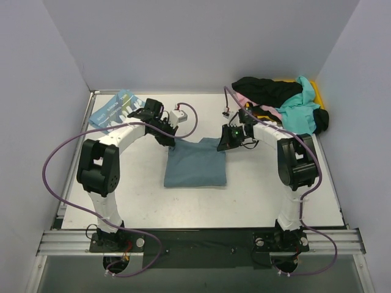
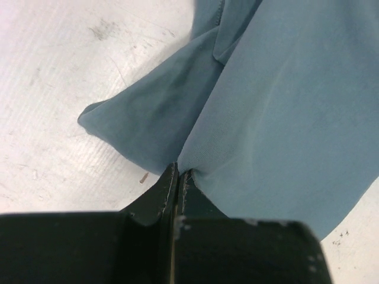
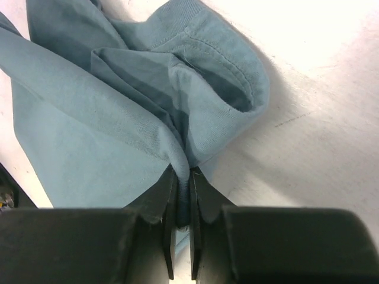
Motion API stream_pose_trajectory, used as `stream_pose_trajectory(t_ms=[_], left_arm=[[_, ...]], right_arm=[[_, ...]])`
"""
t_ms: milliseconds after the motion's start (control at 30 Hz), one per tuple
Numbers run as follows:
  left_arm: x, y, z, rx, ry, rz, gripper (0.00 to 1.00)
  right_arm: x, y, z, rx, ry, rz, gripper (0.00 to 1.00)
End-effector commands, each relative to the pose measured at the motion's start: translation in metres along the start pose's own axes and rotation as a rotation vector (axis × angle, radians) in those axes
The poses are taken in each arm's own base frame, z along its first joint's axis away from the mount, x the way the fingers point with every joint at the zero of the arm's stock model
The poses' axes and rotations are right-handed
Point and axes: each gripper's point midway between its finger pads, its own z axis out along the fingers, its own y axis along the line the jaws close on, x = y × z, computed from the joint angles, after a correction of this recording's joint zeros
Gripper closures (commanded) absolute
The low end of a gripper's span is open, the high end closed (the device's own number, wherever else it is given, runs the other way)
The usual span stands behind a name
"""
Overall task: Fold and stack the t-shirts
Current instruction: Fold the long partially folded tshirt into a neat square
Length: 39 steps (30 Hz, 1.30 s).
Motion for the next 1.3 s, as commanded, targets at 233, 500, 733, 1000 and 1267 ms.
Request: stream_pose_trajectory(t_ms=[233, 500, 733, 1000, 1267], left_arm=[[-0.087, 0.019, -0.049, -0.064, -0.252, -0.046, 1.0], [-0.07, 0.023, -0.027, -0.047, -0.207, -0.065, 1.0], [-0.052, 0.044, 0.005, -0.077, -0.15, -0.14, 1.0], [-0.054, 0.051, 0.018, -0.086, -0.161, -0.183, 1.0], [-0.035, 0.048, 0.026, -0.1, -0.114, -0.26, 1.0]], right_arm=[[-0.068, 0.037, -0.046, -0.101, -0.161, 0.029, 0.97], [-0.062, 0.009, -0.023, -0.065, -0.077, 0.132, 0.78], [-0.056, -0.02, -0.011, 0.003, -0.053, 0.227, 0.57], [-0.052, -0.016, -0.022, -0.021, -0.09, 0.209, 0.62], [-0.044, -0.012, -0.005, -0.012, -0.076, 0.289, 0.59]])
